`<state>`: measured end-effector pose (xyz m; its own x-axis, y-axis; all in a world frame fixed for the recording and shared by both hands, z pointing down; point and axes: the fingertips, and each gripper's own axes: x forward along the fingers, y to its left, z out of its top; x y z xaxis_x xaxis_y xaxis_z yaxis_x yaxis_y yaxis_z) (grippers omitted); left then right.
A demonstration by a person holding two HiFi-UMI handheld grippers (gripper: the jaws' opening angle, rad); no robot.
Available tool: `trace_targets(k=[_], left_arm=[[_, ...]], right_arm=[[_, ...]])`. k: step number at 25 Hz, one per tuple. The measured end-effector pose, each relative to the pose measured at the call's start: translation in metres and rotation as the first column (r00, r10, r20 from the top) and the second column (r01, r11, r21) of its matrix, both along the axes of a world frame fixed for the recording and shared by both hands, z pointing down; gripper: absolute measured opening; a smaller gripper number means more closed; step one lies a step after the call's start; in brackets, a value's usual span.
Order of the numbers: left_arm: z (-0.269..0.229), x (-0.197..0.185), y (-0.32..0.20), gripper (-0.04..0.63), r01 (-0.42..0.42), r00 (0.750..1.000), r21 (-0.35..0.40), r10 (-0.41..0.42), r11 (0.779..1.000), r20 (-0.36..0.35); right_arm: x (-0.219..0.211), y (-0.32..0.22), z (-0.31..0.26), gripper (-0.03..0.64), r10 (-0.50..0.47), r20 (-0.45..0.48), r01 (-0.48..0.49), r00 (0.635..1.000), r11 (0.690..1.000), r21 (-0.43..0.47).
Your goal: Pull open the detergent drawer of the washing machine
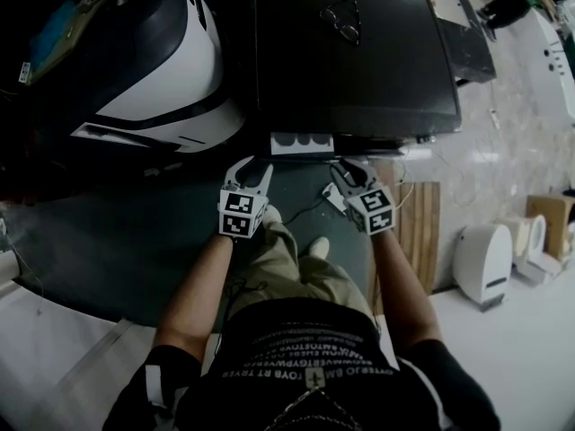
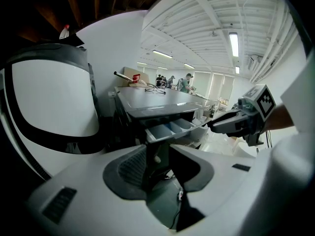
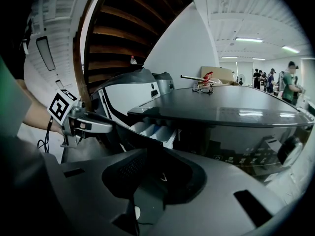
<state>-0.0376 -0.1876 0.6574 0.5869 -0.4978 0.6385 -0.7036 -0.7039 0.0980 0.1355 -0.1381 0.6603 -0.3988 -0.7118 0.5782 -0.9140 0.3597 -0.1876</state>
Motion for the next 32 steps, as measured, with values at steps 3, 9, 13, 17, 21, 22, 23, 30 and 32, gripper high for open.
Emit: trace_targets(k=[3,9,13,17,21,22,23,30,32], left_arm=[[0.000,0.000,0.005,0.129,0.004,1.000,-0.001,-0.004,1.000,-0.001],[0.000,-0.002,0.015,0.129,0.004,1.000,-0.002,-0.004,1.000,-0.002],[0.001,-0.004,0.022,0.129,0.009,1.000,-0.003,-0.009,1.000,-0.005],[0.001,-0.004,0.027,0.129,0.010,1.000,-0.002,-0.010,1.000,-0.005],[0.001,-0.006,0.031,0.129,0.011,1.000,-0.001,-0.011,1.000,-0.006],[0.001,-0.006,0.032,0.129,0.011,1.000,-0.002,-0.011,1.000,-0.006],[0.001,-0.006,0.034,0.129,0.011,1.000,-0.003,-0.011,1.000,-0.006],[0.000,-0.007,0.040,0.129,0.014,1.000,-0.004,-0.014,1.000,-0.008],[0.001,-0.007,0.041,0.129,0.015,1.000,-0.005,-0.015,1.000,-0.008]], right_arm=[[0.000,0.005,0.000,0.087,0.000,0.002,0.000,1.000,1.000,-0.002],[-0.002,0.014,0.001,0.087,-0.005,0.004,0.005,1.000,1.000,-0.004],[-0.003,0.021,0.002,0.087,-0.004,0.006,0.004,1.000,1.000,-0.004],[-0.004,0.026,0.000,0.087,-0.003,0.009,0.003,1.000,1.000,-0.011],[-0.005,0.030,0.001,0.087,0.002,0.015,-0.002,1.000,1.000,-0.011],[-0.005,0.031,0.002,0.087,0.002,0.015,-0.002,1.000,1.000,-0.009],[-0.005,0.032,0.003,0.087,0.001,0.016,-0.001,1.000,1.000,-0.007],[-0.006,0.038,0.001,0.087,0.002,0.024,-0.002,1.000,1.000,-0.015],[-0.005,0.039,0.002,0.087,0.001,0.023,0.000,1.000,1.000,-0.016]])
